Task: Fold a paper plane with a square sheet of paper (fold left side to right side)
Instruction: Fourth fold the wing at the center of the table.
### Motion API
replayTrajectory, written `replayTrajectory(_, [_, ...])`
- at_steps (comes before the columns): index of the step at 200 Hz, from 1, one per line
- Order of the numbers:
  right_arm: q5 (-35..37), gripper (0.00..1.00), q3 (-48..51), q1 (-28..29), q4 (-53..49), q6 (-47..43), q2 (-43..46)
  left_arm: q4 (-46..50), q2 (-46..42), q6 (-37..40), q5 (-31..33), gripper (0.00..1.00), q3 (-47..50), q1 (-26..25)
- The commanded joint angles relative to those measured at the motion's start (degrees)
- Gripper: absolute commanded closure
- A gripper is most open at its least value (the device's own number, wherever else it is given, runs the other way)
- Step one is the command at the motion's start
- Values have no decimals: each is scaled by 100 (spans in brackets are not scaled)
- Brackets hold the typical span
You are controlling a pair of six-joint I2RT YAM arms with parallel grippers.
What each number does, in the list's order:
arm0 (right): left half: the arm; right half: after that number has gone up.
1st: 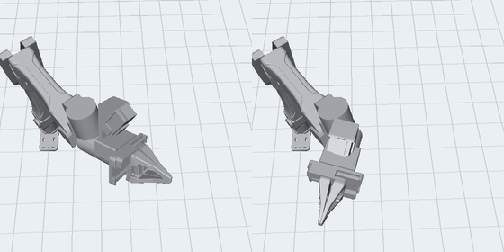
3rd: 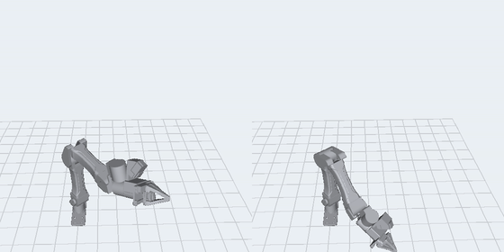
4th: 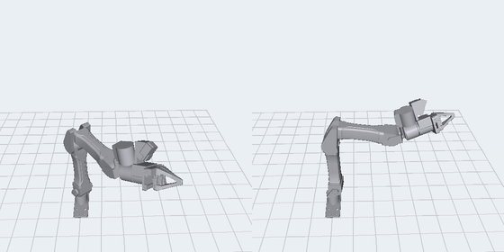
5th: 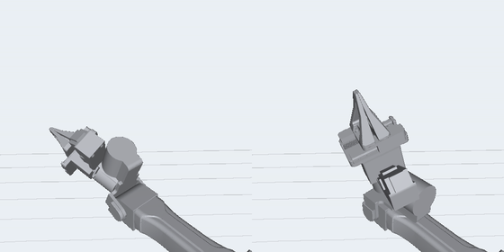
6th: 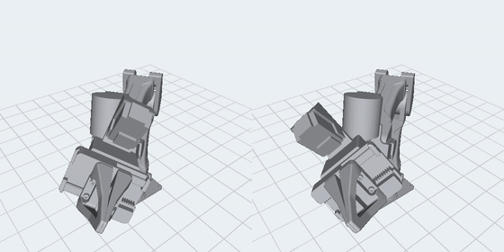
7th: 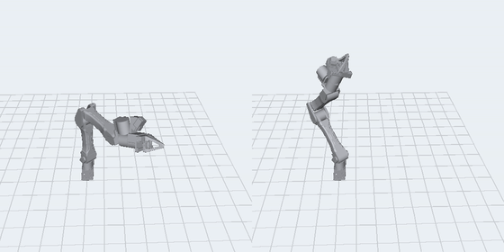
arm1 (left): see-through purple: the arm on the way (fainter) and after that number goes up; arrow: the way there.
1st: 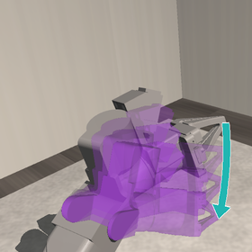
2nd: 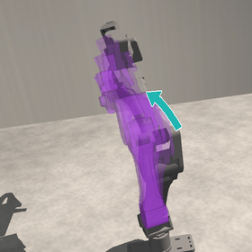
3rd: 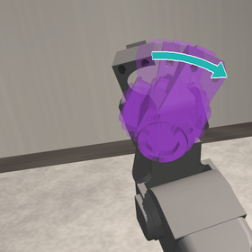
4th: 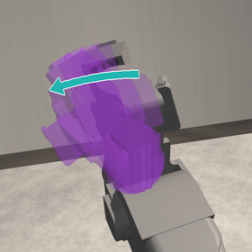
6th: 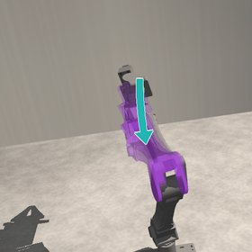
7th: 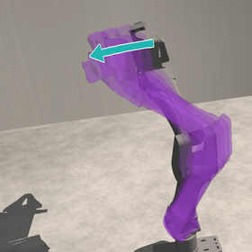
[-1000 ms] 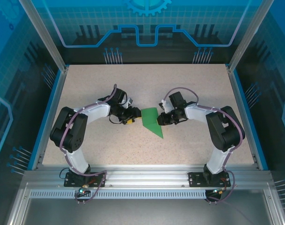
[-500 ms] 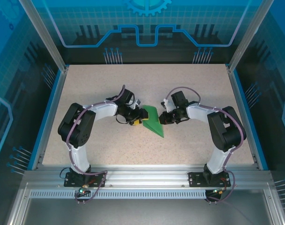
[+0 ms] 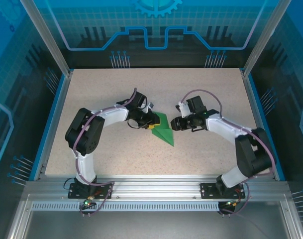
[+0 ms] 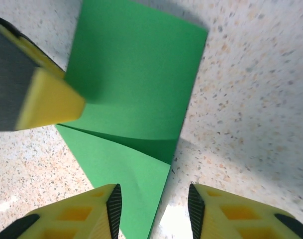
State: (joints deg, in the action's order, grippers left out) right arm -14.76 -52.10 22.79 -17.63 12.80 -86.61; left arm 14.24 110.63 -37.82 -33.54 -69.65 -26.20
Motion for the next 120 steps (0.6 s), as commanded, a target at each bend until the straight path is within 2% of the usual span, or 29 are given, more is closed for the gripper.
replayTrajectory(1, [614,56,284,408,-260,-185,437,14,-23,-178,-179,73,-205,-29])
replayTrajectory(32, [1212,50,628,1260,37,-138,560,114,20,-324,-219,75,-350,-34])
replayTrajectory(47, [1404,49,692,1476,177,-73,435,159,42,-381,-232,76,-399,-38])
replayTrajectory(120, [1702,52,327,1719,249,69,-377,325,117,-611,-241,79,-565,-40])
